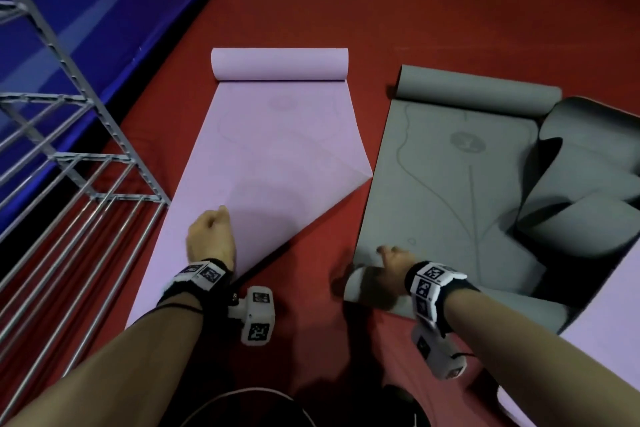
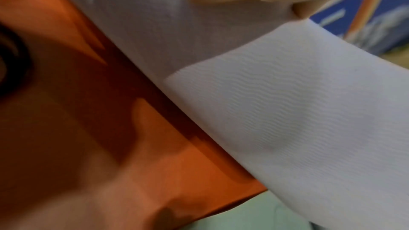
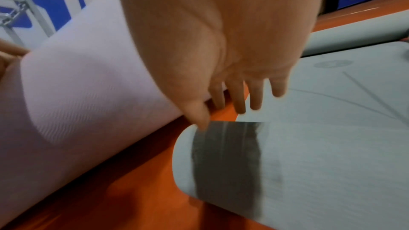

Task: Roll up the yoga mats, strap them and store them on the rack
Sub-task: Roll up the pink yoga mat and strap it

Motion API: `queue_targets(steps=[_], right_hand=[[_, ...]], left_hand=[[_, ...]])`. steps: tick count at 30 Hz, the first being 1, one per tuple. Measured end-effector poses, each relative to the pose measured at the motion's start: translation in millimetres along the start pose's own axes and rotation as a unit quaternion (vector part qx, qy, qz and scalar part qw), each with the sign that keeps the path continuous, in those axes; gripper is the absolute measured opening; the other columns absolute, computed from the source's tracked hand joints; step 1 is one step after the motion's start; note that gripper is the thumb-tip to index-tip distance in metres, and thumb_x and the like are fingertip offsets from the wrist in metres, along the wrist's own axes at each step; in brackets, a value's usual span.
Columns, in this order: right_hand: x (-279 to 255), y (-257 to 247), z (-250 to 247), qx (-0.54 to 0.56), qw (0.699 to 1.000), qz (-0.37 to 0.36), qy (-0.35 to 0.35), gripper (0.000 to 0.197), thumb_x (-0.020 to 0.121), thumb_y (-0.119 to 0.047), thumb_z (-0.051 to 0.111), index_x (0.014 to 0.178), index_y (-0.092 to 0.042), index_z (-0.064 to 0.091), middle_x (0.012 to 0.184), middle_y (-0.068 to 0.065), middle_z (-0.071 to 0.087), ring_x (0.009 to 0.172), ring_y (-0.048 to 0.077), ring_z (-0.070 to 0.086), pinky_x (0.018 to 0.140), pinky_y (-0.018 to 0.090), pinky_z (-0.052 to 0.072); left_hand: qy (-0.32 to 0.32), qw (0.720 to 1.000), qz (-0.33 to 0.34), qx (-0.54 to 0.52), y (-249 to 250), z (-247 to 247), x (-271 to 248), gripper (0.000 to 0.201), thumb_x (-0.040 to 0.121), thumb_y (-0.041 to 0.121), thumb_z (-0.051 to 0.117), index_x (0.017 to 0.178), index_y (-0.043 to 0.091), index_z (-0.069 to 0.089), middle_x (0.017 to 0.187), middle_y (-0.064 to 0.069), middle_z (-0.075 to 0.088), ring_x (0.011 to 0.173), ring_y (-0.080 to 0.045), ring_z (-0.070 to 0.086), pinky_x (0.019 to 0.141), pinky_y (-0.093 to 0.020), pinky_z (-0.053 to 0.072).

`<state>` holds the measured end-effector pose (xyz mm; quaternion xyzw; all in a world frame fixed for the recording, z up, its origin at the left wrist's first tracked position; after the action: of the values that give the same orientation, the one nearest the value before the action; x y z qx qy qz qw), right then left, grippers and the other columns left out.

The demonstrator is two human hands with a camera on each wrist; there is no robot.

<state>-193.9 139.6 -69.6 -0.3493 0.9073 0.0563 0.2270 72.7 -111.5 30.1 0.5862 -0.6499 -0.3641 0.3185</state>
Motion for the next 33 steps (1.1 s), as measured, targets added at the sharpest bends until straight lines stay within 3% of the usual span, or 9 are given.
queue_targets(steps=[2,6,9,14,18,23,27,30,33], right_hand=[[-14,-7,-41,0.108,0.993,-0.035,0.027,0.067,0.089,-0.023,0.06,0.147,-0.01,0.029,0.14,0.021,0.042,0.128,0.038,0.045,0.103,0.038,0.04],[-23,-8,-99,0.2,0.961,-0.078,0.174,0.07,0.08,-0.007,0.063,0.145,-0.008,0.036,0.139,0.02,0.042,0.126,0.038,0.044,0.105,0.038,0.036],[-23,-40,-90,0.151,0.964,-0.157,0.154,0.071,0.078,-0.011,0.064,0.145,-0.013,0.04,0.145,0.013,0.042,0.131,0.035,0.04,0.106,0.037,0.033],[-11,-92,-25,-0.051,0.969,-0.227,0.078,0.073,0.087,-0.051,0.052,0.15,-0.021,0.031,0.157,0.006,0.028,0.145,0.026,0.021,0.114,0.04,0.016],[13,-94,0,-0.14,0.967,-0.198,0.073,0.065,0.094,-0.057,0.044,0.149,-0.025,0.028,0.142,0.011,0.034,0.128,0.034,0.033,0.104,0.044,0.031],[42,-63,31,-0.132,0.984,-0.116,-0.007,0.06,0.095,-0.056,0.046,0.146,-0.029,0.028,0.137,0.01,0.032,0.125,0.034,0.034,0.095,0.048,0.042],[41,-52,50,-0.071,0.993,-0.079,-0.045,0.058,0.095,-0.05,0.05,0.143,-0.024,0.032,0.136,0.01,0.037,0.126,0.034,0.037,0.096,0.046,0.041],[32,-54,72,-0.072,0.987,-0.096,-0.104,0.059,0.095,-0.047,0.051,0.145,-0.024,0.033,0.135,0.011,0.044,0.125,0.036,0.042,0.103,0.045,0.041],[21,-68,74,-0.082,0.986,-0.098,-0.108,0.053,0.096,-0.038,0.047,0.146,-0.025,0.034,0.136,0.01,0.046,0.127,0.034,0.042,0.104,0.045,0.038]], left_hand=[[-0.113,0.988,0.04,0.092,2,37,-8,0.035,0.094,0.043,0.045,0.083,0.014,0.062,0.103,-0.018,0.065,0.099,-0.037,0.057,0.081,-0.033,0.039],[-0.268,0.932,0.093,0.227,-12,112,-48,0.031,0.098,0.046,0.038,0.088,0.024,0.057,0.111,-0.002,0.066,0.11,-0.027,0.056,0.097,-0.037,0.033],[-0.251,0.928,0.111,0.252,-20,130,-56,0.03,0.1,0.043,0.037,0.1,0.024,0.061,0.114,-0.002,0.065,0.112,-0.026,0.055,0.094,-0.035,0.03],[-0.221,0.941,0.16,0.2,-33,141,-57,0.04,0.092,0.042,0.038,0.111,0.021,0.066,0.107,-0.006,0.067,0.105,-0.031,0.057,0.087,-0.032,0.037],[-0.245,0.933,0.224,0.139,-46,144,-66,0.058,0.072,0.026,0.047,0.128,0.01,0.056,0.116,-0.013,0.059,0.109,-0.026,0.05,0.097,-0.038,0.04],[-0.255,0.824,0.404,0.303,-72,143,-93,0.084,0.047,0.018,0.058,0.13,0.013,0.047,0.137,-0.011,0.05,0.122,-0.034,0.043,0.11,-0.052,0.022],[-0.23,0.8,0.336,0.44,-101,139,-69,0.104,0.042,0.02,0.073,0.141,0.013,0.042,0.148,-0.016,0.04,0.134,-0.04,0.039,0.104,-0.068,0.027],[-0.259,0.771,0.254,0.524,-124,131,-48,0.094,0.067,0.039,0.068,0.148,0.017,0.026,0.151,-0.013,0.031,0.14,-0.035,0.025,0.112,-0.061,0.008],[-0.288,0.742,0.251,0.551,-140,130,-48,0.082,0.073,0.058,0.064,0.14,0.02,0.034,0.135,-0.006,0.046,0.124,-0.029,0.039,0.11,-0.05,0.018]])
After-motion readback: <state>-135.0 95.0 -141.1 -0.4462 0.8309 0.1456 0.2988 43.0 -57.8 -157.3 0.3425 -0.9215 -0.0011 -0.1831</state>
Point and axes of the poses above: each hand's wrist, its own x-axis towards the middle knuckle, its own z-axis out of the palm, y = z × x, the point moved 10 cm from there along x, towards the middle knuckle
